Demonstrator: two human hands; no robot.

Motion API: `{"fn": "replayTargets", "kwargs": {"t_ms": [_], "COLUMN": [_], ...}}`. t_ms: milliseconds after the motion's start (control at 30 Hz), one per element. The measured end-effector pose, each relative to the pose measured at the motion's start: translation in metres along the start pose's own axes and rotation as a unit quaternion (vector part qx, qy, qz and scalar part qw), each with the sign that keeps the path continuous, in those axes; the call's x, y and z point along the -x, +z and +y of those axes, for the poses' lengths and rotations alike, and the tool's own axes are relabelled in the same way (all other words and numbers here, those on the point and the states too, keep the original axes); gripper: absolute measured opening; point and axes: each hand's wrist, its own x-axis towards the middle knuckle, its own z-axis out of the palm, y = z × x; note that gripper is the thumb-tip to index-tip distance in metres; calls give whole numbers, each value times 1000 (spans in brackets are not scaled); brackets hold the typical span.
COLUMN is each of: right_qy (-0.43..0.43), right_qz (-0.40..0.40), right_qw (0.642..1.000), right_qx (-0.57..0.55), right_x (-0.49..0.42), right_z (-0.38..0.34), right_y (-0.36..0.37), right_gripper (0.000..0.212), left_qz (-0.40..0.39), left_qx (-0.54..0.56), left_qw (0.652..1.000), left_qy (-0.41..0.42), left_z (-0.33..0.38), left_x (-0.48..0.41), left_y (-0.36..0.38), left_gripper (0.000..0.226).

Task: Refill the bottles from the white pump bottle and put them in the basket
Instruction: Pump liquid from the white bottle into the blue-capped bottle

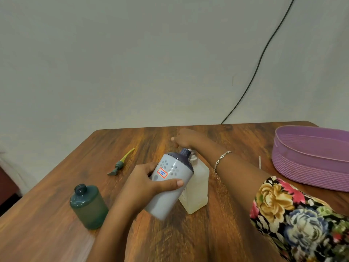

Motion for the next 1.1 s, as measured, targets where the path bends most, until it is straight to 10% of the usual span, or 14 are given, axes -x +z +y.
{"fn": "replayTargets", "kwargs": {"t_ms": [1100], "right_qy": [-1], "right_qz": [16], "right_qw": [1000], "right_qx": [-7], "right_x": [3], "right_z": [-2], "right_y": [-3], "right_gripper": [52], "left_qz": [14], "left_qx": [17], "left_qw": [1000], "left_qy": [-5], "left_z": [4], "left_x": [0], "left_y": [0], "left_gripper": [51]}}
